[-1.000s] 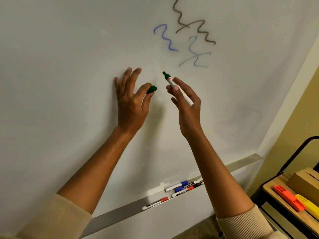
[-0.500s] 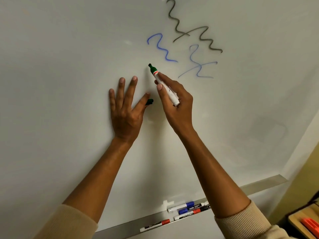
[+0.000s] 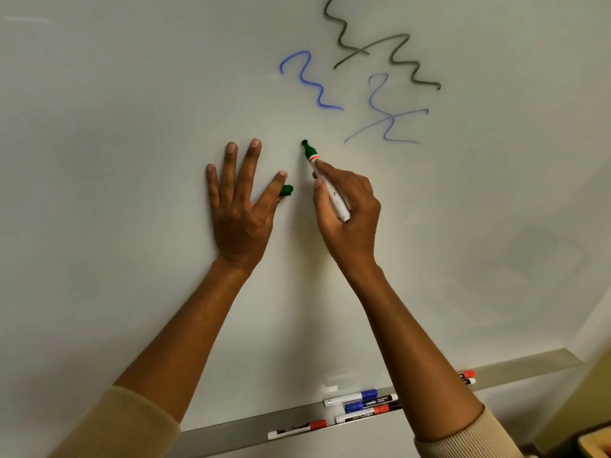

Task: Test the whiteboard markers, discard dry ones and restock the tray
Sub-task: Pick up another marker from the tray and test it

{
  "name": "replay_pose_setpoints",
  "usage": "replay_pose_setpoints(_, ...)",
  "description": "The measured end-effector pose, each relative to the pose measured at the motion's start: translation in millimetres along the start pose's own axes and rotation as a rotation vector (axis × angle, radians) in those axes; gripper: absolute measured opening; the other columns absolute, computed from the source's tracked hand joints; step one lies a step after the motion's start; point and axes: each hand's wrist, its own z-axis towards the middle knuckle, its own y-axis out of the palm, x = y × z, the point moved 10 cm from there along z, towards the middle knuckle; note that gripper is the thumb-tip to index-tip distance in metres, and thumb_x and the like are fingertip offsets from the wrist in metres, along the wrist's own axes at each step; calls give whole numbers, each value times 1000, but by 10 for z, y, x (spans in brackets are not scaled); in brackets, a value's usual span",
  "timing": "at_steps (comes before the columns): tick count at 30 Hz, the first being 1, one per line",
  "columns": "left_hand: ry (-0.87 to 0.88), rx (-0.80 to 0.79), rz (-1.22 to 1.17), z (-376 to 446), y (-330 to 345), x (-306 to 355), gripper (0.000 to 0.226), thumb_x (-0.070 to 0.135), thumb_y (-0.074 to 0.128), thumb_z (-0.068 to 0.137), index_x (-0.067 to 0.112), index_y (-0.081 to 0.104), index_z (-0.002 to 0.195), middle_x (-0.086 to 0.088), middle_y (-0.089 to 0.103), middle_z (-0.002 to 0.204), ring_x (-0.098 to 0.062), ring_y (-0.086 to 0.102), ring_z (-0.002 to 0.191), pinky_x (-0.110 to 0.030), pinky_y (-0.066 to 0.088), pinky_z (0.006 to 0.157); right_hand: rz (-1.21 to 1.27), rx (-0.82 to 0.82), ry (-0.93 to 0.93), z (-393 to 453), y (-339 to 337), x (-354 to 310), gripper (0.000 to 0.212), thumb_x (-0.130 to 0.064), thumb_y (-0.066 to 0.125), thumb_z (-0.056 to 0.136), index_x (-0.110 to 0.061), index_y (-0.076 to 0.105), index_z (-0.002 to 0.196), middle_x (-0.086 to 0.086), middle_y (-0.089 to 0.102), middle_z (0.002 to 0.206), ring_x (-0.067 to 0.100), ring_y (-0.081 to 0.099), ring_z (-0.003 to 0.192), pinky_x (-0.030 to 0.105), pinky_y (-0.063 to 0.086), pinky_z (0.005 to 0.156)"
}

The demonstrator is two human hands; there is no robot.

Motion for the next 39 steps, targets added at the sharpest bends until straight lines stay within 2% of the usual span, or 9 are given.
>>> replay_pose_setpoints(6, -1, -18, 1, 0, 2, 15, 30, 34, 57, 99, 30, 63, 127, -14, 44, 148, -41, 35, 140, -55, 20, 117, 11, -36, 108, -162, -174, 129, 27, -10, 66, 92, -12, 73, 118, -3, 74, 110, 13, 65, 102, 36, 54, 89)
replay_pose_setpoints(10, -49, -67, -75, 1, -17, 9, 27, 31, 57, 98, 26, 64, 124, -15, 42, 150, -41, 30, 142, -56, 14, 118, 58, 14, 313, -242, -431, 345, 25, -12, 65, 93, -20, 74, 115, -12, 74, 109, 10, 66, 105, 37, 54, 93)
replay_pose_setpoints(14, -127, -152, -212, -47, -62, 78, 23, 30, 57, 97, 20, 67, 115, -14, 35, 154, -38, 21, 146, -59, 11, 119, 175, -70, 515, -383, -539, 453, 19, -17, 63, 96, -17, 76, 110, -5, 76, 104, 8, 70, 102, 26, 53, 91)
replay_pose_setpoints(17, -198, -213, -368, -227, -101, 231, 18, 26, 59, 96, 15, 68, 107, -13, 39, 152, -35, 23, 146, -57, 14, 119, 334, -121, 602, -560, -653, 524, 27, -26, 51, 103, -18, 77, 103, 6, 77, 90, 22, 71, 101, 42, 50, 100)
replay_pose_setpoints(20, -234, -269, -528, -505, -147, 458, 18, 23, 61, 94, 10, 70, 102, -14, 47, 144, -34, 35, 139, -53, 30, 113, 478, -119, 686, -849, -754, 569, 41, -32, 41, 105, -18, 79, 99, 17, 75, 84, 38, 70, 98, 59, 47, 102)
replay_pose_setpoints(25, -353, -448, -721, -1051, -127, 719, 21, 24, 62, 91, 13, 71, 105, -8, 53, 136, -25, 43, 131, -46, 41, 107, 507, -119, 800, -1370, -895, 640, 48, -38, 39, 104, -13, 79, 98, 22, 74, 82, 40, 70, 96, 55, 49, 102)
replay_pose_setpoints(29, -343, -571, -799, -1375, -121, 877, 19, 16, 67, 89, 14, 71, 107, -4, 57, 130, -20, 45, 126, -39, 45, 104, 445, -179, 875, -1693, -932, 692, 47, -37, 38, 103, -12, 77, 98, 20, 75, 82, 33, 72, 97, 47, 50, 101)
replay_pose_setpoints(34, -333, -800, -973, -1703, -81, 981, 19, 14, 68, 89, 15, 70, 108, 9, 65, 102, -7, 58, 97, -32, 53, 87, 365, -250, 1033, -2006, -965, 865, 48, -25, 36, 107, 2, 74, 95, 16, 72, 73, 27, 71, 81, 35, 56, 87)
replay_pose_setpoints(39, -386, -1086, -1106, -1985, -115, 1098, 13, 19, 63, 94, 19, 69, 105, 8, 66, 87, -11, 60, 82, -20, 49, 74, 363, -196, 1257, -2349, -980, 1046, 48, -21, 40, 105, 1, 72, 78, 16, 64, 62, 29, 64, 70, 43, 56, 85)
